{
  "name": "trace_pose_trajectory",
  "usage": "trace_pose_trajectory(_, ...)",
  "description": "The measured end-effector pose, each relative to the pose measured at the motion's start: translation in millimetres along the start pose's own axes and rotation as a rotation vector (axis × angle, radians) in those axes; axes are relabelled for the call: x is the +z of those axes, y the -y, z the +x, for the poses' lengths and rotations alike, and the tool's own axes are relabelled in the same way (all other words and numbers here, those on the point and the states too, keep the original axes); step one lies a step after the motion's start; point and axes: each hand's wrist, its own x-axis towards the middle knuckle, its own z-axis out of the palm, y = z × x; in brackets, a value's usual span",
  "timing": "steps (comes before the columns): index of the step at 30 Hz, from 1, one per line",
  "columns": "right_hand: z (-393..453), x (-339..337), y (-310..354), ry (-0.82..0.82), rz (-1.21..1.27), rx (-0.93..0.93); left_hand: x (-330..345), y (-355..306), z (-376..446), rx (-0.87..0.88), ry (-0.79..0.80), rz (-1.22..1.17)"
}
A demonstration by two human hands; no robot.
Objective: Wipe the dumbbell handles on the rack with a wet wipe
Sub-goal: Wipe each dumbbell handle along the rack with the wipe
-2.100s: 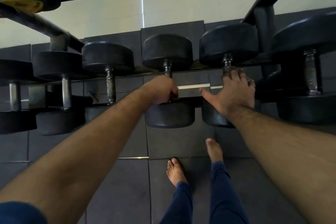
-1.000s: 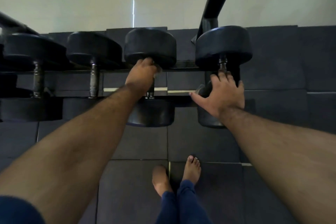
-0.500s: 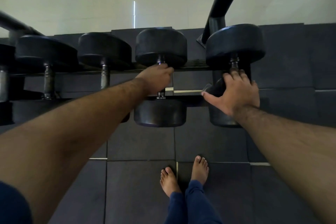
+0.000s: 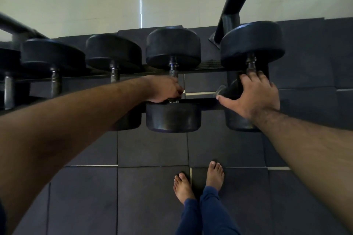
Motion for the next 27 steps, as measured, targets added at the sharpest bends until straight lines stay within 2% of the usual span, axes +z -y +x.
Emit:
trace_pose_trajectory(2, 0.0, 0.3, -0.5, -0.004, 0.007, 0.0, 4.7, 9.1, -19.4, -0.004, -0.129, -0.084)
trace_pose_trajectory(3, 0.1, 0.4, -0.6, -0.001, 0.008, 0.0, 8.6, 14.3, -28.7, -0.06, -0.21, -0.127)
trace_pose_trajectory(8, 0.8, 3.4, -2.6, -0.021, 0.011, -0.011, 7.3, 12.5, -20.1, -0.636, -0.659, -0.288)
trace_pose_trajectory(10, 1.8, 3.6, -3.1, -0.019, 0.014, -0.009, 8.1, 0.9, 0.0, -0.742, -0.63, -0.375)
trace_pose_trajectory(13, 2.4, 3.3, -3.2, -0.018, 0.02, -0.015, 22.4, -7.7, 6.2, -0.762, -0.532, -0.497)
trace_pose_trajectory(14, 2.6, 3.4, -3.1, -0.019, 0.017, -0.015, 25.8, -8.3, 1.6, -0.699, -0.493, -0.541)
trace_pose_trajectory(17, 2.9, 4.1, -3.0, -0.015, 0.018, -0.017, 23.2, -4.4, -16.4, -0.421, -0.245, -0.555)
trace_pose_trajectory(18, 3.1, 4.2, -3.0, -0.015, 0.016, -0.017, 19.5, -1.3, -19.0, -0.412, -0.235, -0.563)
trace_pose_trajectory(20, 3.2, 4.6, -2.9, -0.011, 0.012, -0.021, 14.7, 8.5, -16.8, -0.555, -0.438, -0.605)
trace_pose_trajectory(21, 3.0, 4.9, -3.3, -0.011, 0.013, -0.021, 15.2, 11.8, -11.4, -0.678, -0.565, -0.578)
trace_pose_trajectory(22, 3.1, 5.1, -3.7, -0.015, 0.015, -0.019, 14.4, 12.1, -4.0, -0.79, -0.614, -0.505)
trace_pose_trajectory(23, 3.2, 5.4, -3.9, -0.017, 0.017, -0.017, 14.6, 9.5, 2.8, -0.838, -0.598, -0.422)
trace_pose_trajectory(25, 3.4, 5.0, -4.2, -0.016, 0.019, -0.012, 21.7, 1.4, 10.8, -0.79, -0.54, -0.332)
trace_pose_trajectory(27, 3.3, 4.7, -3.7, -0.009, 0.02, -0.014, 25.1, -1.1, -0.4, -0.725, -0.47, -0.434)
